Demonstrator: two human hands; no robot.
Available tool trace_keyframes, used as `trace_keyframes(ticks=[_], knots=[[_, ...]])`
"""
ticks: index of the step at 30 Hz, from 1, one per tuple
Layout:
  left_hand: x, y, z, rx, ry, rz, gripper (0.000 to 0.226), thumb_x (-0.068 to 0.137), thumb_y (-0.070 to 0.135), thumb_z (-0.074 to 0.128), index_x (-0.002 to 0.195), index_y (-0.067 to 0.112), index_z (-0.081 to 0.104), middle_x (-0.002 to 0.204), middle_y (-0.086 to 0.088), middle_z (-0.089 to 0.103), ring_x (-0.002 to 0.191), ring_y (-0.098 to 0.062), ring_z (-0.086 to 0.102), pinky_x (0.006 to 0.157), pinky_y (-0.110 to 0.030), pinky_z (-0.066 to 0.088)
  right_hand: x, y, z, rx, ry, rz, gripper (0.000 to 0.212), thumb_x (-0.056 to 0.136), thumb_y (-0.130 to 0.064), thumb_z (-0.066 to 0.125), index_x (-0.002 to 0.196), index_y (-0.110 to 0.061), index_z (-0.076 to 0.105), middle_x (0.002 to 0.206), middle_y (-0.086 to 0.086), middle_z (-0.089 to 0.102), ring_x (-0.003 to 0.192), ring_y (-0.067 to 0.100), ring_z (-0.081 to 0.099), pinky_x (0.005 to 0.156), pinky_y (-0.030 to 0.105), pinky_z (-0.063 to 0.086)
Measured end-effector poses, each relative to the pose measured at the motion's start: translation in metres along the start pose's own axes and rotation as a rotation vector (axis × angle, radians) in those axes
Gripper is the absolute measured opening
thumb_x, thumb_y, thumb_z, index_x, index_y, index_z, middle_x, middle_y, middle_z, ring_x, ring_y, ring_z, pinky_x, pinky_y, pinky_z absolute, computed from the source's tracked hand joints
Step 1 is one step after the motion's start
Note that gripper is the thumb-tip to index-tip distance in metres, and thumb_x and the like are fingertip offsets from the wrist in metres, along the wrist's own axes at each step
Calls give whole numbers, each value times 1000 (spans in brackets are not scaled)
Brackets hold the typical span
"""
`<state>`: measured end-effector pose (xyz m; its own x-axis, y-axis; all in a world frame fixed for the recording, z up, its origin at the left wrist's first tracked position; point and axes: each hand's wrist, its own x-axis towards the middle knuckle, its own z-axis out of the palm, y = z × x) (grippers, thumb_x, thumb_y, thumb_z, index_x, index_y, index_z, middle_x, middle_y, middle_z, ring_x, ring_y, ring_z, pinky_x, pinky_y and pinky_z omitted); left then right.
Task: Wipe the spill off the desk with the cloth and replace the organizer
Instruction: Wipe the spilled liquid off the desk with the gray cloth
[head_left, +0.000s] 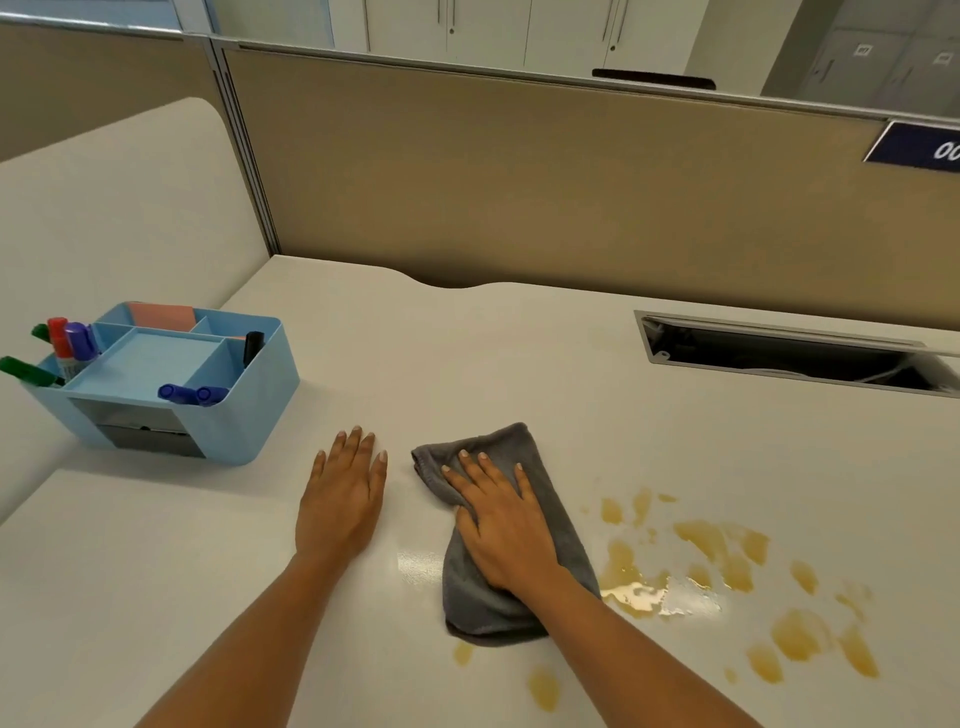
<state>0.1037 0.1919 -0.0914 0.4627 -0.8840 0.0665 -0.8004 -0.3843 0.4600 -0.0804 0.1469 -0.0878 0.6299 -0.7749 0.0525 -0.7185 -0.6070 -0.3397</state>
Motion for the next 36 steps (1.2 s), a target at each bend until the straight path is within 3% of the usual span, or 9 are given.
trace_keyframes(ticks=[17,36], knots=[[-2,5,-3,1,-9,16,49,98,27,23,145,11,23,156,-7,20,146,-19,12,120,-34,2,-16,-12,-2,76,30,211,49,99,-28,24,148,-30,17,159,-10,11,147,6,1,116,37,-13],[-49,0,-7,-98,20,-20,46,99,24,19,143,13,29,155,-5,25,145,-18,14,120,-34,6,-30,-84,30,31,17,24,49,98,-33,23,147,-29,21,160,-1,12,148,14,4,116,49,-11]])
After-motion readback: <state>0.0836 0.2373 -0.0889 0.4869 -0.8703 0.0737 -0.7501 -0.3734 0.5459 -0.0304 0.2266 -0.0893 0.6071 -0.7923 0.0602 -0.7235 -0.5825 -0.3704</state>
